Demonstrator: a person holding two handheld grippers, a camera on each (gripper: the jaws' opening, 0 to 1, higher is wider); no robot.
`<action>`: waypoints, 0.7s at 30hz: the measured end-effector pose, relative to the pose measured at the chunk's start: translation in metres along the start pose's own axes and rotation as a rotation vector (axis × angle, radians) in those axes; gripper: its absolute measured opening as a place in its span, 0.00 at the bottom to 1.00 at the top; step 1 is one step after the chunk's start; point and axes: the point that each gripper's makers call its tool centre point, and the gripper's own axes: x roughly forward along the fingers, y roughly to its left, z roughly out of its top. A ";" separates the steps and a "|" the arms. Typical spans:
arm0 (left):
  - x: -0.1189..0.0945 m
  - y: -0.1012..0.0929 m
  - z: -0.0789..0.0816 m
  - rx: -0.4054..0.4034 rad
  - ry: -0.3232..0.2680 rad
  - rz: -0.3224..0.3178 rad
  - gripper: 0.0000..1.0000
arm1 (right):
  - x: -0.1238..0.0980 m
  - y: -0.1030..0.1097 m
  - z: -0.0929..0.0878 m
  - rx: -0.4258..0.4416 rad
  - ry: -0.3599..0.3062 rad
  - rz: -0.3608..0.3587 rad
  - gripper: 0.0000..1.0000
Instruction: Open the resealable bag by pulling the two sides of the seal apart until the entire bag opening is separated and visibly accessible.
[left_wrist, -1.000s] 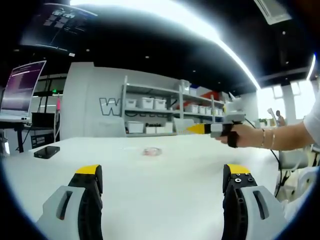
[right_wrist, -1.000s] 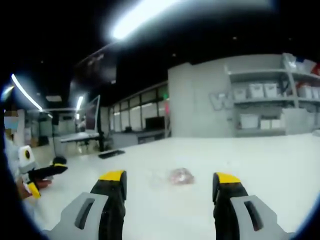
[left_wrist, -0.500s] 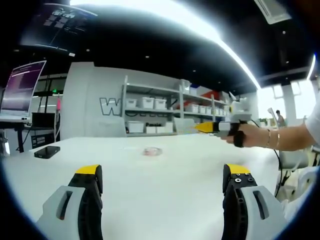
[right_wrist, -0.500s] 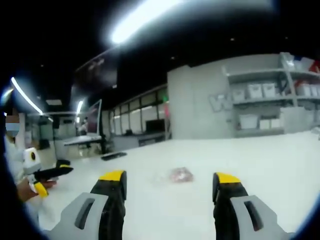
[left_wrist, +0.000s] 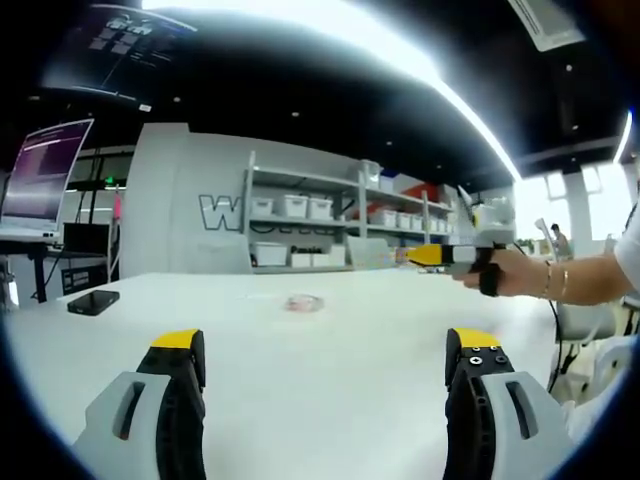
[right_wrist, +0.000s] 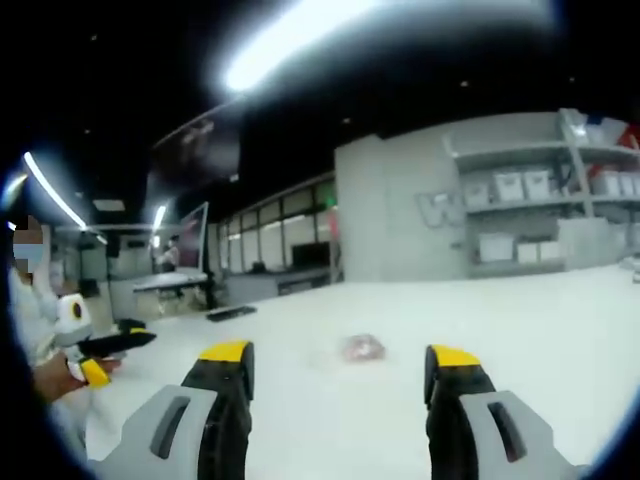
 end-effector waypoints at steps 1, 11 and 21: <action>0.000 0.000 0.000 0.000 0.000 0.001 0.99 | -0.002 0.001 0.001 0.002 -0.004 0.002 0.69; 0.000 0.001 0.000 -0.003 0.000 0.002 0.99 | -0.022 0.005 -0.001 0.016 -0.021 0.010 0.69; -0.001 0.002 0.001 -0.011 -0.004 0.004 0.99 | -0.039 0.005 0.001 0.006 -0.041 0.001 0.69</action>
